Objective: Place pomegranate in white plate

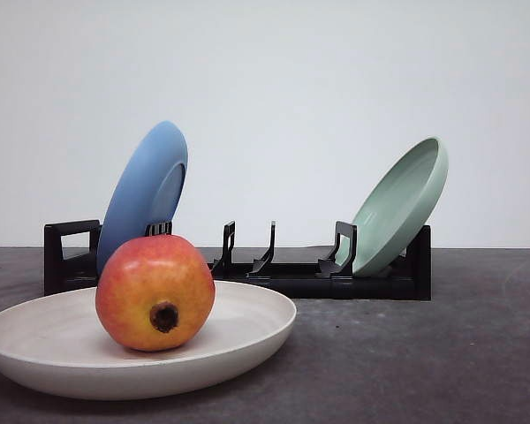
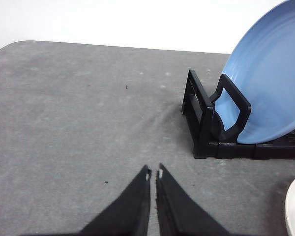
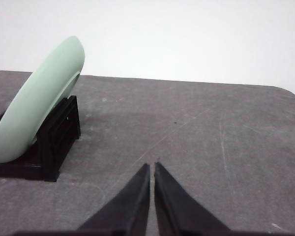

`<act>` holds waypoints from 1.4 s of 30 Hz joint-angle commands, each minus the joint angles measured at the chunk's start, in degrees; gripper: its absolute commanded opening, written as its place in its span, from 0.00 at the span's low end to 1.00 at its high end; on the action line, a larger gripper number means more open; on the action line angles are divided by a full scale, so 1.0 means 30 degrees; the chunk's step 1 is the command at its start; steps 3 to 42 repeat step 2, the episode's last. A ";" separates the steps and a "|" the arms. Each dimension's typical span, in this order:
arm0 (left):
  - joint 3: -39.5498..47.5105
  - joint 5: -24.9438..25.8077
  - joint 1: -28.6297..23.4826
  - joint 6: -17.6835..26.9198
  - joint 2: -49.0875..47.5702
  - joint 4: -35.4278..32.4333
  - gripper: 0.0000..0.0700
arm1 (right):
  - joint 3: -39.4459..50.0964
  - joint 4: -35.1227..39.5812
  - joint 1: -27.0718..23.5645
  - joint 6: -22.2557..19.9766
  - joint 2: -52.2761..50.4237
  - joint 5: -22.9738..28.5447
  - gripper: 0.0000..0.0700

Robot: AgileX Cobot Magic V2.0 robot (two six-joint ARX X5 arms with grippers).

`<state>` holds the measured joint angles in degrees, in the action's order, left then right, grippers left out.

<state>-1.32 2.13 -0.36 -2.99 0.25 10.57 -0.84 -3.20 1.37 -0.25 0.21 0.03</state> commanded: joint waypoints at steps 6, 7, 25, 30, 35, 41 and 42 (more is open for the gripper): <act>0.0211 0.0116 -0.0036 -0.0007 0.0007 0.0036 0.00 | 0.0087 0.0219 -0.0007 -0.0131 0.0001 0.0000 0.02; 0.0211 0.0116 -0.0036 -0.0007 0.0007 0.0036 0.00 | 0.0087 0.0219 -0.0007 -0.0131 0.0001 0.0000 0.02; 0.0211 0.0116 -0.0036 -0.0007 0.0007 0.0036 0.00 | 0.0087 0.0219 -0.0007 -0.0131 0.0001 0.0000 0.02; 0.0211 0.0116 -0.0036 -0.0007 0.0007 0.0036 0.00 | 0.0087 0.0219 -0.0007 -0.0131 0.0001 0.0000 0.02; 0.0211 0.0116 -0.0036 -0.0007 0.0007 0.0036 0.00 | 0.0087 0.0219 -0.0007 -0.0131 0.0001 0.0000 0.02; 0.0211 0.0116 -0.0036 -0.0007 0.0007 0.0036 0.00 | 0.0087 0.0219 -0.0007 -0.0131 0.0001 0.0000 0.02; 0.0211 0.0116 -0.0036 -0.0007 0.0007 0.0036 0.00 | 0.0087 0.0219 -0.0007 -0.0131 0.0001 0.0000 0.02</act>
